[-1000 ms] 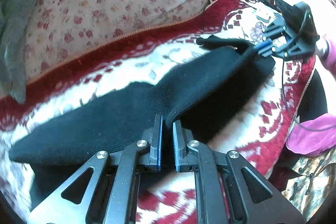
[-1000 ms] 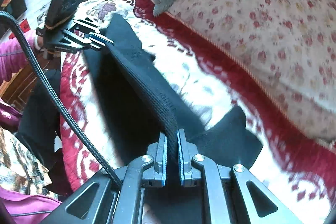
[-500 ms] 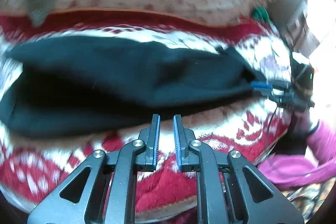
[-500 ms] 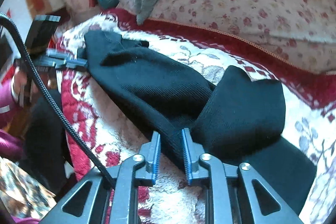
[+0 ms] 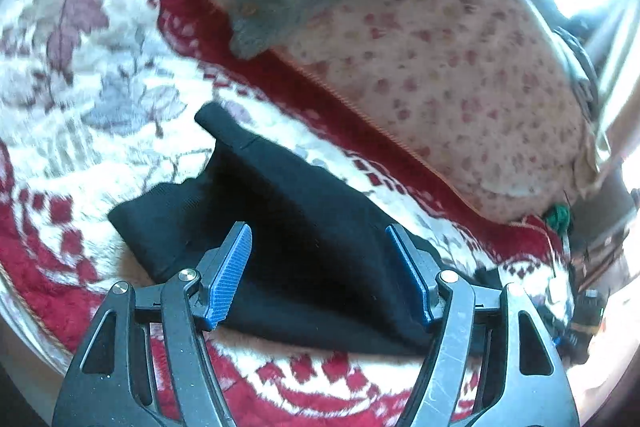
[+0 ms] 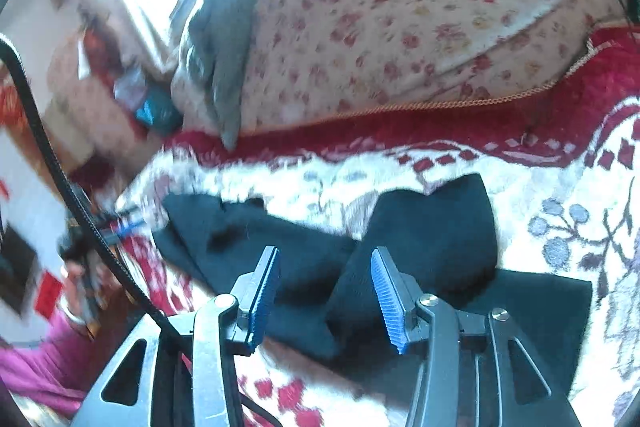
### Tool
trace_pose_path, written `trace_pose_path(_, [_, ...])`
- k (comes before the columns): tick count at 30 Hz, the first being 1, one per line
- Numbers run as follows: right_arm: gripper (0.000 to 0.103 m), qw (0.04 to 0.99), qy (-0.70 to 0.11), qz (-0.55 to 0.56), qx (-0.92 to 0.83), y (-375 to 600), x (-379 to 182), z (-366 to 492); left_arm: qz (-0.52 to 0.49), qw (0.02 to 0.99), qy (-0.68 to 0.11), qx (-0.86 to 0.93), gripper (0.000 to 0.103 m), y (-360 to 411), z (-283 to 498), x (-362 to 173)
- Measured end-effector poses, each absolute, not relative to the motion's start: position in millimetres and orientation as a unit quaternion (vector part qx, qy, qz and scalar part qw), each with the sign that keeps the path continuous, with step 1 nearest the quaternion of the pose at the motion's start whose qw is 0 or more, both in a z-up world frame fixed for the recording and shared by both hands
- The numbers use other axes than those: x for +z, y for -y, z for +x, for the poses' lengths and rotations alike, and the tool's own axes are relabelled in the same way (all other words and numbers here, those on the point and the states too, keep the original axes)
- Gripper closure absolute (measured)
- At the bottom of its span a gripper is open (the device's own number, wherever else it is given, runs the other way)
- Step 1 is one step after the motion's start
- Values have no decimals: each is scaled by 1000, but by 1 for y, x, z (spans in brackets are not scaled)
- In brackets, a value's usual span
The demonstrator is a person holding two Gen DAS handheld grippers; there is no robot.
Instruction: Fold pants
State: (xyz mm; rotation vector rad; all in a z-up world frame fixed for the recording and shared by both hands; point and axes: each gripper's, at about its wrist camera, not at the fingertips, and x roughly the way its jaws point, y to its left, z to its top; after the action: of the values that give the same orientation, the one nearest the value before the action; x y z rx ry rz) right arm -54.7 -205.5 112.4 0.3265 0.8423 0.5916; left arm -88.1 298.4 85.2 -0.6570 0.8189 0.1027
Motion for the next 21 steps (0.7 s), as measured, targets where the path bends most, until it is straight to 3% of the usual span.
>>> trace_pose_path(9, [56,866,-404,165,246,210,111,-46,-374,841,-379,96,34,-309,-60,53])
trace_pose_path(10, [51,873,-409,153,217,212,111,-43,-374,842,-377,97,34,-308,-58,52])
trace_pose_path(21, [51,852,-492,-36,178,147,84,17,-341,852,-384,97,34,-293,-44,55])
